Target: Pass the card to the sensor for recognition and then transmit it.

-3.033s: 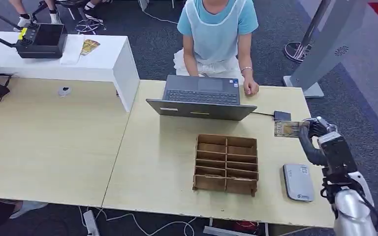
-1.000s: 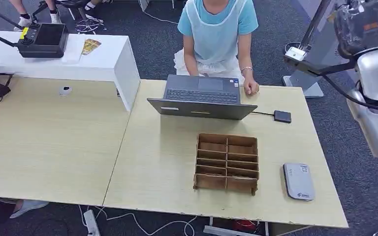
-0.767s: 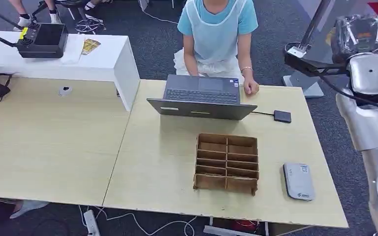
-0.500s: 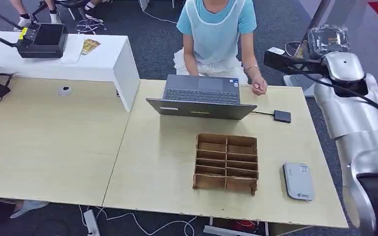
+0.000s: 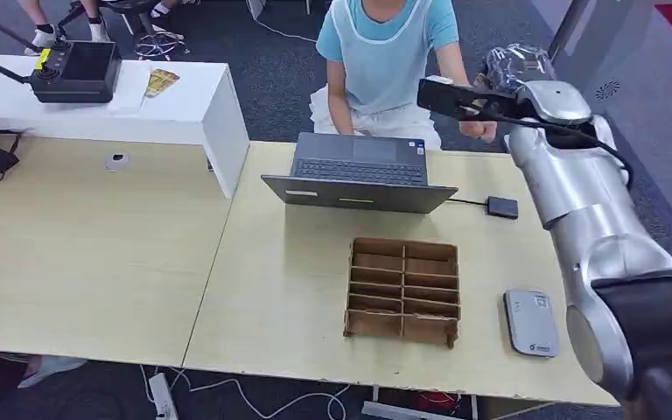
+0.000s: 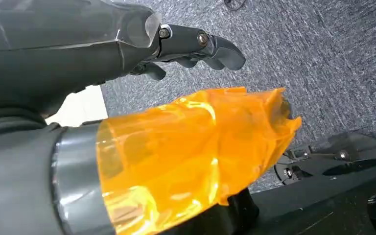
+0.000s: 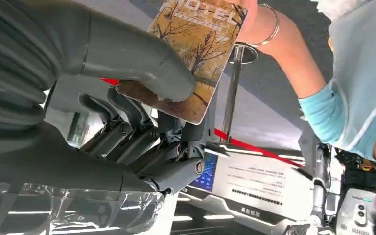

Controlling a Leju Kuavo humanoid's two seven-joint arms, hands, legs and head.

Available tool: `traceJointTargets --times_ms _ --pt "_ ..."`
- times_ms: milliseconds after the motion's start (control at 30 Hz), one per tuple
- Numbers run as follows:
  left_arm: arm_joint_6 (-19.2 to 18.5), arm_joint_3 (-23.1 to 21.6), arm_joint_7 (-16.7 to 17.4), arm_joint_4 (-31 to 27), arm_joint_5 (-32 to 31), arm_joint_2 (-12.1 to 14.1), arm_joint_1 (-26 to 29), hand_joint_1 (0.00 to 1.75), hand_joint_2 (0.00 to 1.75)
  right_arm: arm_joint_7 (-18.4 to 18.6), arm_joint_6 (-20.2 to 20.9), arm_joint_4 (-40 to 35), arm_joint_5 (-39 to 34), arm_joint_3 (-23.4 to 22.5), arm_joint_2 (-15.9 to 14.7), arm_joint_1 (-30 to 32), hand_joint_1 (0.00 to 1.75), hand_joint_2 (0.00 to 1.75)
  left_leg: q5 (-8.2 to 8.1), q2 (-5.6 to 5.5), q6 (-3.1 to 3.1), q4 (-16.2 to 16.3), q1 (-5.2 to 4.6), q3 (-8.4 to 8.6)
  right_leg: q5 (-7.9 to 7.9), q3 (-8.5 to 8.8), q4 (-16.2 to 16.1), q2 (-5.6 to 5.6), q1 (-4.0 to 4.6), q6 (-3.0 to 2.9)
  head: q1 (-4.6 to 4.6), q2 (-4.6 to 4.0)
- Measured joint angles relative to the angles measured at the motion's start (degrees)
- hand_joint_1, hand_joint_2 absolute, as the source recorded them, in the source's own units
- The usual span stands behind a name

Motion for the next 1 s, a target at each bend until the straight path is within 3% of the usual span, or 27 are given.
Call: traceJointTargets --times_ms 333,400,467,500,533,567,600,833,1000 --pt "0.0 0.0 -0.3 0.0 0.0 0.0 -0.4 0.0 0.0 -0.9 -0.5 1.7 -0.7 0.1 3.6 -0.4 1.75 1.75 0.0 0.02 0.0 0.0 0.0 0.01 0.0 -0.01 0.0 0.03 0.0 0.0 0.0 0.0" --pt "0.0 0.0 -0.3 0.0 0.0 0.0 -0.4 0.0 0.0 -0.9 -0.6 1.9 -0.9 0.1 3.9 -0.4 1.55 1.75 0.0 0.02 -0.01 0.0 0.0 0.01 0.0 -0.01 0.0 0.03 0.0 0.0 0.0 0.0" --pt "-0.1 0.0 -0.2 0.0 0.0 0.0 -0.4 0.0 0.0 -1.0 -1.0 2.1 -1.0 0.1 4.1 -0.4 1.55 1.75 0.0 0.02 -0.01 0.0 0.0 0.01 0.0 -0.01 0.0 0.03 0.0 0.0 0.0 0.0" --pt "-0.1 0.0 -0.2 0.0 0.0 0.0 -0.4 0.0 0.0 -1.0 -1.1 2.1 -1.0 0.1 4.1 -0.4 1.41 1.75 0.0 0.02 -0.01 0.0 0.0 0.01 0.0 -0.01 0.0 0.03 0.0 0.0 0.0 0.0" --pt "-0.1 0.0 -0.2 0.0 0.0 0.0 -0.4 0.0 0.0 -1.0 -1.3 2.2 -1.1 0.2 4.1 -0.4 0.59 1.75 0.0 0.02 -0.01 0.0 0.0 0.0 0.0 -0.01 0.0 0.03 0.0 0.0 0.0 0.0" --pt "-0.1 0.0 -0.2 0.0 0.0 0.0 -0.4 0.0 0.0 -1.0 -1.4 2.2 -1.2 0.2 4.1 -0.4 0.07 1.75 0.0 0.02 -0.01 0.0 0.0 0.0 0.0 -0.01 0.0 0.03 0.0 0.0 0.0 0.0" --pt "-0.1 0.0 -0.2 0.0 0.0 0.0 -0.4 0.0 0.0 -0.9 -1.5 2.2 -1.3 0.2 4.1 -0.4 0.0 1.75 0.0 0.02 -0.01 0.0 0.0 0.0 0.0 -0.01 0.0 0.03 0.0 0.0 0.0 0.0" --pt "0.0 0.0 -0.2 0.0 0.0 0.0 -0.4 0.0 0.0 0.3 -2.8 1.9 -2.0 0.2 4.1 0.0 0.0 1.75 0.0 0.03 -0.01 0.0 -0.01 0.02 0.0 -0.02 0.0 0.04 0.0 0.0 0.0 0.0" --pt "0.0 0.0 -0.2 0.0 0.0 0.0 -0.3 0.0 0.0 3.0 -7.6 -2.9 -3.0 0.1 3.5 3.4 0.0 1.75 0.0 0.03 -0.01 0.0 0.0 0.02 0.0 -0.02 0.0 0.04 0.0 0.0 0.0 0.0"
